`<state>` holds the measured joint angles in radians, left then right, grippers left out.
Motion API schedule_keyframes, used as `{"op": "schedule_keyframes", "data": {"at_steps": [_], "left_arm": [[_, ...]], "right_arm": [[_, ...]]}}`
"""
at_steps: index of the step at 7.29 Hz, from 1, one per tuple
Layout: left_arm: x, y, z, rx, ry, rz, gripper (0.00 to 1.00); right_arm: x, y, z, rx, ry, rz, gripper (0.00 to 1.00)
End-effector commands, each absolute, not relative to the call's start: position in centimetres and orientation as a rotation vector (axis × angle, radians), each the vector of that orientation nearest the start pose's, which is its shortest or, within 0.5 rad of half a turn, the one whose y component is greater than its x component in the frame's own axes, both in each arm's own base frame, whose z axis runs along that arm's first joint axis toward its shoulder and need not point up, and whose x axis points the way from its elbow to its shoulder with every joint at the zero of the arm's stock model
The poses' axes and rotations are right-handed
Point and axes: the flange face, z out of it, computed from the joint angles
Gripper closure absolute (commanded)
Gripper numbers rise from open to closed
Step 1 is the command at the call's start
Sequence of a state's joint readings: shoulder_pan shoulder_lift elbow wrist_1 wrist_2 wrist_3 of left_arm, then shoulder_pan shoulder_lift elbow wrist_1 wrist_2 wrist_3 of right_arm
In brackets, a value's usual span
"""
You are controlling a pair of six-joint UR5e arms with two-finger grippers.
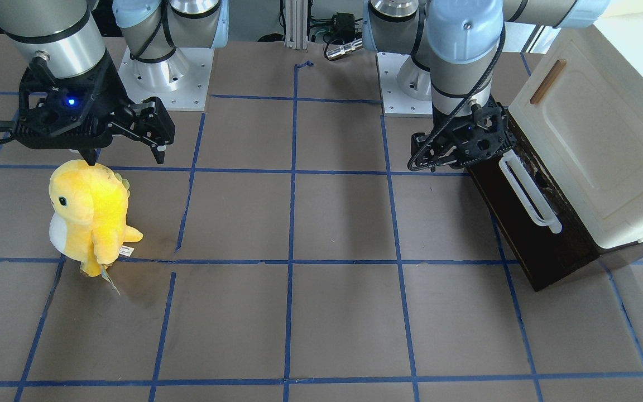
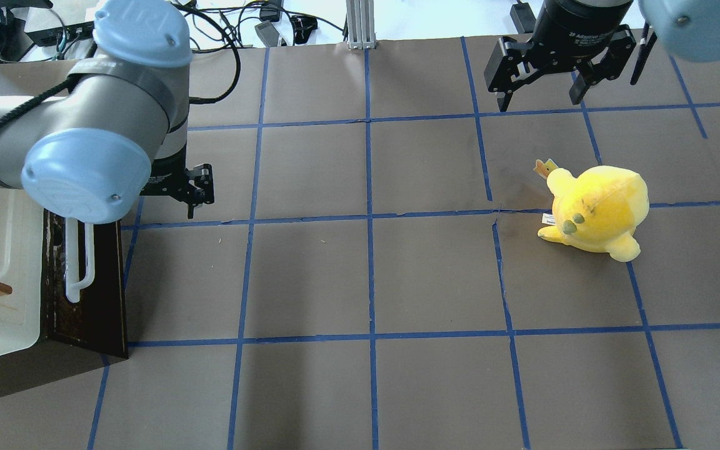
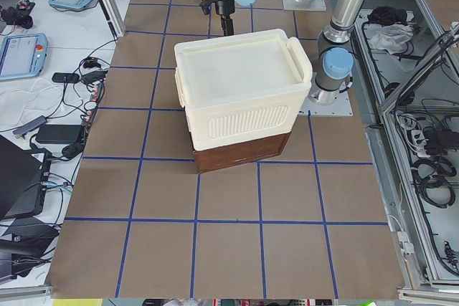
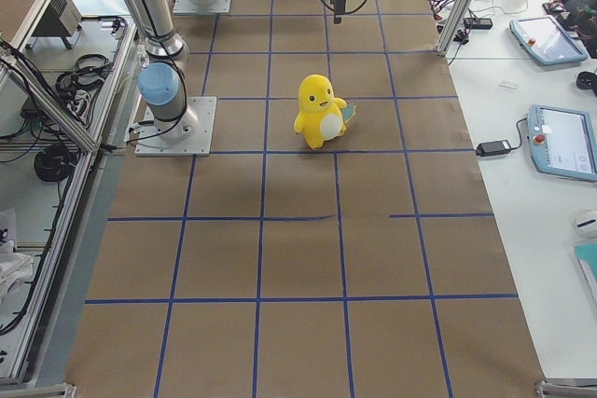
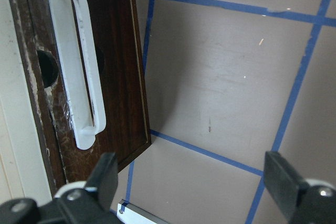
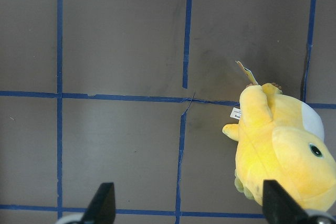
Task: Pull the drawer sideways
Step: 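Move the left gripper down to the white bar handle of the drawer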
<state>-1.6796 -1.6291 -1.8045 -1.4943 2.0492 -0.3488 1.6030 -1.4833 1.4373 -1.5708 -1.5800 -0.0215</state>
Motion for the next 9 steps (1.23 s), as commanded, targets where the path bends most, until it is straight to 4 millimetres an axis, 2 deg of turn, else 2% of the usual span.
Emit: {"op": "schedule_keyframes", "data": {"at_steps": [1, 3, 4, 5, 6, 9], "left_arm": [[-12.9, -47.4, 34.0, -0.242, 2.445, 0.135, 0.0], [-13.0, -48.1, 31.4, -0.224, 2.354, 0.151, 0.0], [-12.4, -48.3, 30.3, -0.161, 2.23, 0.145, 0.0], [-12.5, -47.3, 28.1, -0.173, 2.176, 0.145, 0.0], [-12.6, -47.1, 26.8, -0.18, 2.164, 0.159, 0.0], [-11.7, -47.4, 23.0, -0.047, 2.003, 0.19, 0.0]], "right_arm": [[14.9, -52.9, 50.9, -0.087, 3.149, -0.073, 0.0], [14.9, -52.9, 50.9, -0.084, 3.149, -0.073, 0.0], [14.9, -52.9, 50.9, -0.084, 3.149, -0.073, 0.0], [14.9, -52.9, 50.9, -0.084, 3.149, -0.073, 0.0], [14.9, -52.9, 50.9, -0.084, 3.149, -0.073, 0.0], [14.9, -52.9, 50.9, -0.087, 3.149, -0.073, 0.0]]}}
